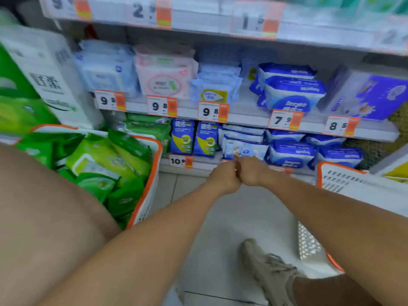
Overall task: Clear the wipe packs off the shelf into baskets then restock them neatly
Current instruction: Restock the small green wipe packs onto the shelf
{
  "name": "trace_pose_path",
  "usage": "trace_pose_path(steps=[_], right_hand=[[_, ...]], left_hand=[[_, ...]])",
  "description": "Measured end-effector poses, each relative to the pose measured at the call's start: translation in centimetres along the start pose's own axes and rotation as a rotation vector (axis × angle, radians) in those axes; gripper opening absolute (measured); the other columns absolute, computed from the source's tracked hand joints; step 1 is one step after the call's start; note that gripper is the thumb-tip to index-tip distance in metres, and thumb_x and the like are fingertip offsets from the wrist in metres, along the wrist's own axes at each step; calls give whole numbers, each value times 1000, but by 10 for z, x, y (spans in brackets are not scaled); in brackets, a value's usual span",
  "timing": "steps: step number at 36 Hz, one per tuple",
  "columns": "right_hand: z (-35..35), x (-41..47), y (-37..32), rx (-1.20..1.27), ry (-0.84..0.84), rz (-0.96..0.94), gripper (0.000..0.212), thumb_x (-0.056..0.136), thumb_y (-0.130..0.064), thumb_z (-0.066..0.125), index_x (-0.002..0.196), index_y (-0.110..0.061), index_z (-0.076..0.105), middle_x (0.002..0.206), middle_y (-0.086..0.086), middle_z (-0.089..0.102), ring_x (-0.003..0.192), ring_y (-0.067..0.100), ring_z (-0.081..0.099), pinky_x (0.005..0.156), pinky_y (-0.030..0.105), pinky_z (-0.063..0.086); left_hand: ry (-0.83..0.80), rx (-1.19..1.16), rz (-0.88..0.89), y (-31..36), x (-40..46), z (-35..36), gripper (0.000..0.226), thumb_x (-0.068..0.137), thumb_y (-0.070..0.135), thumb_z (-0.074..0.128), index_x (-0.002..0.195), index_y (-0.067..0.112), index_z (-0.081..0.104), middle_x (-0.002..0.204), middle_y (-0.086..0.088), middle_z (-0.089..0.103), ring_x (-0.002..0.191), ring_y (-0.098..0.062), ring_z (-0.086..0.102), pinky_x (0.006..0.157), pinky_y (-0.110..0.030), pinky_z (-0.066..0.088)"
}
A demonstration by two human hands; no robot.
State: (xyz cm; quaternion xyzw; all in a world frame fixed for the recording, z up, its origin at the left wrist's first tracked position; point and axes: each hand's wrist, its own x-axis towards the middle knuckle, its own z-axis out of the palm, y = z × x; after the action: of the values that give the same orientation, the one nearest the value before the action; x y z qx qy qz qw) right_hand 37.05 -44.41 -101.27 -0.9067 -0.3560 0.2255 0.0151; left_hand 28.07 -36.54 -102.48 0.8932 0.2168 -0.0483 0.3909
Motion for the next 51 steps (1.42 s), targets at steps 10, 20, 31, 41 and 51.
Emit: trace_pose_path(steps=[10,20,31,41,51], right_hand=[[14,27,-140,942,-103,-94,22,93,-26,64,97,-5,70,94,18,69,78,30,66,74,42,54],[83,42,-218,1240,-542,235,17,98,-21,54,81,-16,54,76,4,55,69,18,54,64,31,50],[88,60,-217,1231,-322,237,8,81,5,65,85,-1,68,76,21,70,61,32,68,52,47,60],[76,36,-105,1112,-68,424,11,74,6,69,82,-2,70,79,21,71,70,37,72,58,63,58],[38,-3,22,896,-74,530,10,95,-6,54,94,-2,63,99,22,68,70,29,64,68,43,60]], left_hand=[[315,424,-234,-73,-44,-132,24,82,25,66,101,10,62,109,-15,66,105,-35,62,81,-38,51],[282,753,-211,-159,-100,-103,34,92,36,54,120,17,58,120,-6,55,117,-28,50,98,-40,45],[143,880,-196,-167,-93,-95,50,88,35,58,134,18,47,135,-3,53,132,-25,43,122,-47,12],[81,848,266,-109,-67,-47,52,88,53,54,124,16,55,120,-6,63,119,-26,53,116,-40,23],[25,769,396,0,-34,40,59,89,48,56,129,5,51,130,-15,54,128,-31,42,117,-39,21]])
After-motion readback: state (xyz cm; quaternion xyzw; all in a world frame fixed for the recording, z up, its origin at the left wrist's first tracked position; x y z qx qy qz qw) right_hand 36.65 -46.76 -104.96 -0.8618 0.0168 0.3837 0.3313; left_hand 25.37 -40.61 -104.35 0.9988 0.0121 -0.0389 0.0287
